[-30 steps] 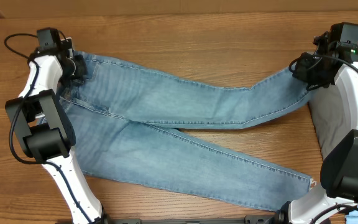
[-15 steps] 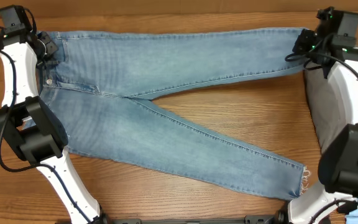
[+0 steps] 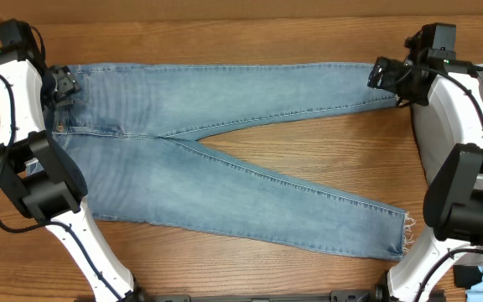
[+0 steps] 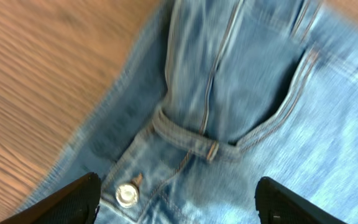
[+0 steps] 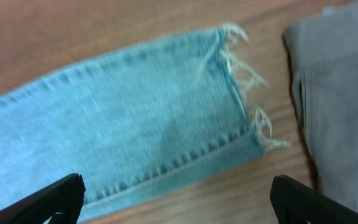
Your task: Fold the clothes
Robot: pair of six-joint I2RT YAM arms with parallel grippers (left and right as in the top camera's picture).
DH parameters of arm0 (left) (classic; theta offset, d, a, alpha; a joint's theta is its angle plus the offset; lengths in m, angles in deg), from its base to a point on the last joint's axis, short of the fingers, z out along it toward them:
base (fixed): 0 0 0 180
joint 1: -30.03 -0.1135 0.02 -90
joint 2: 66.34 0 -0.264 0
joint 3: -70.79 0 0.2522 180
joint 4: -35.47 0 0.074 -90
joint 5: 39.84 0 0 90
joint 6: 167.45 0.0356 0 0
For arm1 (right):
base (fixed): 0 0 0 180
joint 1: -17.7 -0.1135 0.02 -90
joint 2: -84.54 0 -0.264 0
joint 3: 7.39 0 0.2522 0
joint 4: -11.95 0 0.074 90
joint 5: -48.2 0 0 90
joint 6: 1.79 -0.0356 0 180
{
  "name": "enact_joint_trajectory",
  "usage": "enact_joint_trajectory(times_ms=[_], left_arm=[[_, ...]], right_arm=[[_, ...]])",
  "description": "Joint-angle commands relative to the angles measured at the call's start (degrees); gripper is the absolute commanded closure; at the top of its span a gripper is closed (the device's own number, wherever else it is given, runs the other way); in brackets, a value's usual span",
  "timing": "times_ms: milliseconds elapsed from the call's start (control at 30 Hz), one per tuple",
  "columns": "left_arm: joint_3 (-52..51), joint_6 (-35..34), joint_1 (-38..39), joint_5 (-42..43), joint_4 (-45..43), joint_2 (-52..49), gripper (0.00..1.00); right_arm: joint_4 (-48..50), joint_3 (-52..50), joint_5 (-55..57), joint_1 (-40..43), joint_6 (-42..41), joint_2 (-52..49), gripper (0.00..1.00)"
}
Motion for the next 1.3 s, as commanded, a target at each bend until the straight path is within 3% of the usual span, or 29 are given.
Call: enact_joint_trajectory(times_ms=[0,300,600,767,933,1100,1267], left_arm=[[1.07,0.9,-0.76,5.16,1.79,-2.16,0.16],[1.09,1.14,1.51,10.84,16.33,1.49,0.19],[1.09,2.08,4.61,12.33,24.57,20.92,0.21],[1.09,3.1,9.9,12.22,28.46,28.2,0.21],[1.07,3.8,14.56,9.2,35.23,31.34,0.27],[-9.38,3.02,15.15,9.09,36.0,41.75,0.27],[-34.95,-0.44,15.1,9.14,23.23,55.52,0.25]], right_arm=[[-1.77,1.62,0.96,0.28,-0.83,-1.03,0.0],[-19.96,1.62,3.8,2.95,-4.72,5.29,0.0],[-37.48,1.57,3.96,5.77,-10.14,24.81,0.0],[-42.27,0.26,2.12,5.81,-11.43,32.0,0.0],[-40.39,-11.93,-0.61,5.81,-11.89,39.12,0.0],[-35.43,-26.4,-5.09,7.41,-14.47,44.04,0.0],[-28.13,-38.73,-5.03,11.13,-16.41,47.21,0.0]])
